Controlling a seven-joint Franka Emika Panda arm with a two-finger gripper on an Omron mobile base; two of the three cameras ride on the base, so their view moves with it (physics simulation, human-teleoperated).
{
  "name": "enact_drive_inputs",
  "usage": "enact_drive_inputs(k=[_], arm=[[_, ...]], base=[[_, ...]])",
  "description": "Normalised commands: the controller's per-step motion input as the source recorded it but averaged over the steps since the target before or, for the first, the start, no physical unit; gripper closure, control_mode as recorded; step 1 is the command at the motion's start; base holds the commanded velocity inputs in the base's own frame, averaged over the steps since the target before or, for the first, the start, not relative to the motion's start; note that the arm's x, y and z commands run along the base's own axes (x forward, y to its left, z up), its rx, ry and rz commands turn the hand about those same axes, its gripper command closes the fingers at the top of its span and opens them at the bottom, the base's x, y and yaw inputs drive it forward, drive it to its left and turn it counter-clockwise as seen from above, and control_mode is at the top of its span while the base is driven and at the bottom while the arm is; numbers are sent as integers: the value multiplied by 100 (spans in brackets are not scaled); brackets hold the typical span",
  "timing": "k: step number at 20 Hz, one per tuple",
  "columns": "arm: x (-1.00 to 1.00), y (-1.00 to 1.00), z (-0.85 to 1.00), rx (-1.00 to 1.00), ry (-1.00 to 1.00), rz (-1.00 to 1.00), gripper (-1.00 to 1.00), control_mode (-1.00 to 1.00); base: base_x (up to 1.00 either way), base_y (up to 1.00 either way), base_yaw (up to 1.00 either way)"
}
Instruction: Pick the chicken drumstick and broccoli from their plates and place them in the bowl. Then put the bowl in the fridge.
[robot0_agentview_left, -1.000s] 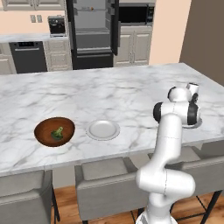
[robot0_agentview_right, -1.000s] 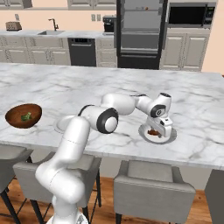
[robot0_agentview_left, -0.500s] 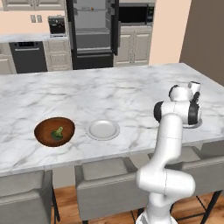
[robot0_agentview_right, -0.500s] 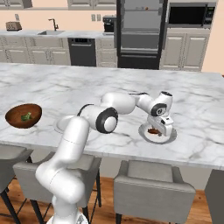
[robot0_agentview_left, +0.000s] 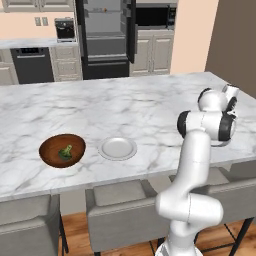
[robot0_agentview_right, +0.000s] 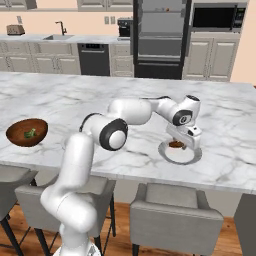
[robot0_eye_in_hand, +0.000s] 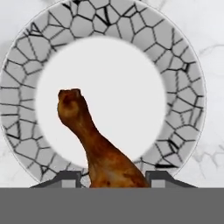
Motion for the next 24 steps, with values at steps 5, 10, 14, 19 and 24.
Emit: enact_drive_inputs(k=[5, 10, 14, 19, 24], arm=[[-47, 59, 20, -10, -13, 32, 100, -100], [-38, 74, 18, -6, -15, 29, 100, -100], [-31, 80, 21, -1, -11, 22, 100, -100], [-24, 80, 26, 0, -1, 20, 100, -100], [-20, 79, 30, 0, 0, 22, 100, -100]], base=[[0, 0, 0], [0, 0, 0], [0, 0, 0], [0, 0, 0], [0, 0, 0]])
